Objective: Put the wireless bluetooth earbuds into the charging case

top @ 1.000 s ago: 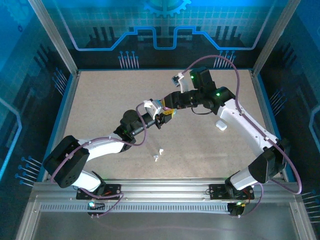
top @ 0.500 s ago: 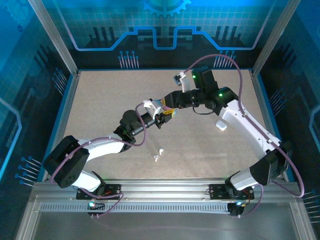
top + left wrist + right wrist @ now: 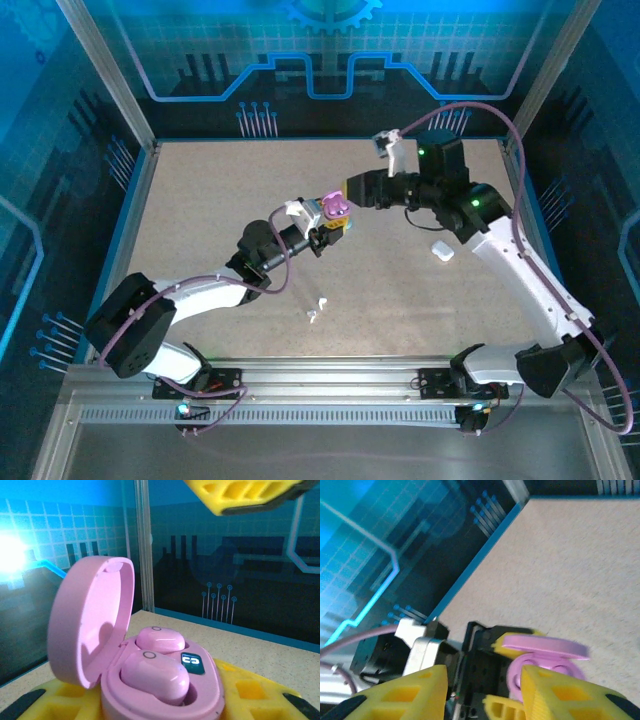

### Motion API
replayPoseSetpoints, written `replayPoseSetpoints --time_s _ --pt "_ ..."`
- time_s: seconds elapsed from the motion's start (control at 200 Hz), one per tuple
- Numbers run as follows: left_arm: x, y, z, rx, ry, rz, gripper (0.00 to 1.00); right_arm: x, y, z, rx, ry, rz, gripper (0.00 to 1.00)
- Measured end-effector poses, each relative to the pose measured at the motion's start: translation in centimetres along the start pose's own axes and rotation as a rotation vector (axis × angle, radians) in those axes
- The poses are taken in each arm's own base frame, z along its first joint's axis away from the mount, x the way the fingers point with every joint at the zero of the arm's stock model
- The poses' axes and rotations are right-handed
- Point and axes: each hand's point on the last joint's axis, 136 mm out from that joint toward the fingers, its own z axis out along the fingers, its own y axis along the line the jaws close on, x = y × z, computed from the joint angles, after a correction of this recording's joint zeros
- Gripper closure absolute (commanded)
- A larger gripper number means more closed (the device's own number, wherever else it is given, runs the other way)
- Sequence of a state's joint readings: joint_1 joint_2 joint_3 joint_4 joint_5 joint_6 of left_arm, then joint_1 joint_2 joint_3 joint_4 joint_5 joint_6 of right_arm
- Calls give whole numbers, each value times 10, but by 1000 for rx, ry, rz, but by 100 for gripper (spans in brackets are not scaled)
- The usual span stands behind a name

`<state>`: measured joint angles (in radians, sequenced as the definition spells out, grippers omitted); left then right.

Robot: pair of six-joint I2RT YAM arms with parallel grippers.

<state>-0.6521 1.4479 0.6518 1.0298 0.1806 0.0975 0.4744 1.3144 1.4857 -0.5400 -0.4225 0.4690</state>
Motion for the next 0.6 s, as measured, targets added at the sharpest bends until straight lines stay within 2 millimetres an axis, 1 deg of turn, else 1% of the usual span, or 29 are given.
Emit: replayPoseSetpoints --time_s 0.1,0.21,0.32,0.42,0.49,0.6 --pt "-7 -3 -2 18 -16 14 66 -8 -19 0 56 -19 30 52" --pt "-13 -7 -3 36 -30 19 65 -12 -32 15 78 16 69 50" --pt "-17 -10 -4 52 -37 21 66 -10 -38 33 59 63 101 48" --pt "-18 -12 -5 61 -40 22 66 0 -42 44 35 116 132 47" --pt "-17 -12 -6 63 -33 20 66 5 -42 48 22 141 146 47" --pt "-17 -12 -6 63 -33 19 65 10 -39 47 -1 170 158 47"
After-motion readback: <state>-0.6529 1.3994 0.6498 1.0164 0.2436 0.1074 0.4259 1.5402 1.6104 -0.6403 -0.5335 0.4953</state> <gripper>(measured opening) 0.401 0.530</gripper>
